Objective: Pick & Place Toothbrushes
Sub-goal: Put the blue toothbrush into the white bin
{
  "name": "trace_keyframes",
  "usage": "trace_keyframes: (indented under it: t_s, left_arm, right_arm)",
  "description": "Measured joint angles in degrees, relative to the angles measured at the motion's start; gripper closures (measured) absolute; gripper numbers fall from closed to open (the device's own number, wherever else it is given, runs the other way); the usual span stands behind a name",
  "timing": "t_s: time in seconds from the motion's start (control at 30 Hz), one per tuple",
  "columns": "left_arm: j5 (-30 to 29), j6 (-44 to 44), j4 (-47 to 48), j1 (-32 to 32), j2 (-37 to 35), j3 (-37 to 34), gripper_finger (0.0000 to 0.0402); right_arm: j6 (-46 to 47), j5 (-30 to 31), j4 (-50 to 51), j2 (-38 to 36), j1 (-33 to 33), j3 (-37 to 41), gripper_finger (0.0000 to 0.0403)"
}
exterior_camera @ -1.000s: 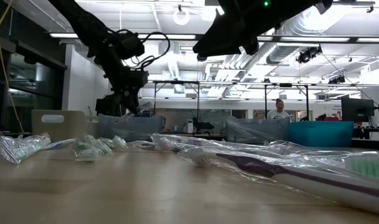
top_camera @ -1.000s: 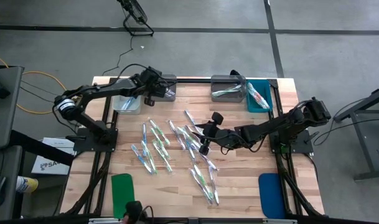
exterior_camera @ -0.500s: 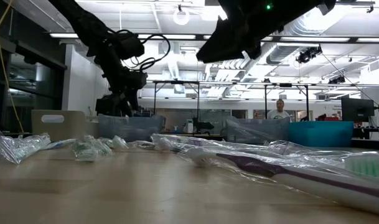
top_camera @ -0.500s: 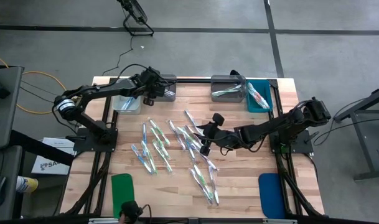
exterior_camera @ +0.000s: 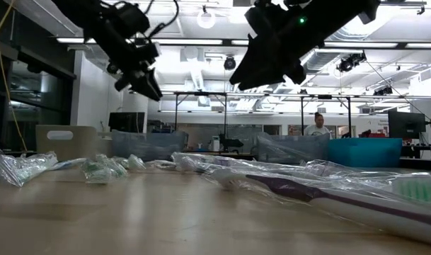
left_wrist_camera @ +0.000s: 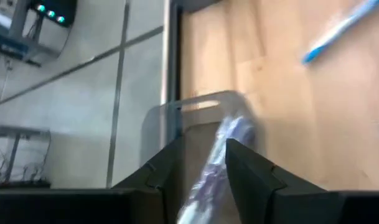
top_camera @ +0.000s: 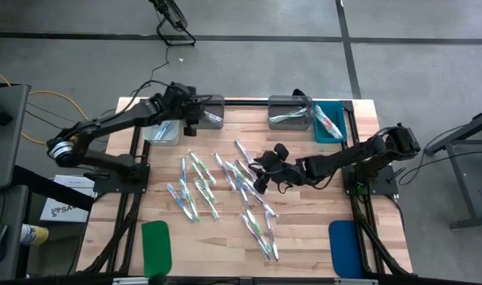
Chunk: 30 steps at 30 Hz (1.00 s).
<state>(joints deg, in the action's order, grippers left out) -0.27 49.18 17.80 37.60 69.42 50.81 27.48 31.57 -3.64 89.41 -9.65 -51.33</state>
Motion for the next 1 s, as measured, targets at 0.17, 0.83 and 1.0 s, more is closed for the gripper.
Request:
trace_keyframes:
  t_s: [0.17, 0.83, 1.0]
  left_arm:
    - [0.3, -1.7, 0.6, -4.7, -6.9, -3.2, 0.0325]
    - [0.2, -9.2, -7.7, -16.0, -30.5, -19.1, 0.0336]
    - [0.3, -9.5, -7.8, -16.3, -30.9, -19.1, 0.0336]
  right_arm:
    - [3.1, -0.6, -0.4, 0.0, 2.1, 0.0, 0.0254]
    - [5.6, -10.9, 5.0, 7.2, 10.4, -4.3, 0.0213]
    - [5.8, -12.5, 5.5, 11.1, 11.8, -4.3, 0.0188]
